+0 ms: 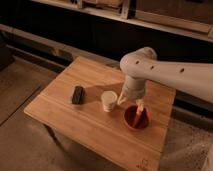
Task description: Place the pepper in the ceramic bowl
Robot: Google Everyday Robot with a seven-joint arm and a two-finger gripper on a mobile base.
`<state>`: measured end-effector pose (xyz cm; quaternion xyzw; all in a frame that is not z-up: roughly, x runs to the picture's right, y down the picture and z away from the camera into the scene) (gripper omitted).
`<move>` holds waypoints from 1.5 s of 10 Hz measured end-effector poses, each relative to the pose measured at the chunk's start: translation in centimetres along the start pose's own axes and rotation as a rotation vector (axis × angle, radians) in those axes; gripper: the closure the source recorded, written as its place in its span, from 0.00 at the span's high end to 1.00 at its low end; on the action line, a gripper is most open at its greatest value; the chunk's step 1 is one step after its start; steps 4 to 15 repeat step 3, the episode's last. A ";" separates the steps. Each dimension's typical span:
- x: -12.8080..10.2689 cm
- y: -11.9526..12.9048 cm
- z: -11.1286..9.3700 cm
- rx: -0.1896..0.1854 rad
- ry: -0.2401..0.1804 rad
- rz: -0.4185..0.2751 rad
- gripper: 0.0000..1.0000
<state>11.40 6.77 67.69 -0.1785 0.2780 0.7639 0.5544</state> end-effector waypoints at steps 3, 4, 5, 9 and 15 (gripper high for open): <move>0.1 0.4 0.0 -0.001 -0.004 -0.010 0.66; 0.1 0.4 0.0 -0.001 -0.004 -0.010 0.66; 0.1 0.4 0.0 -0.001 -0.004 -0.010 0.66; 0.1 0.4 0.0 -0.001 -0.004 -0.010 0.66; 0.1 0.4 0.0 -0.001 -0.004 -0.010 0.66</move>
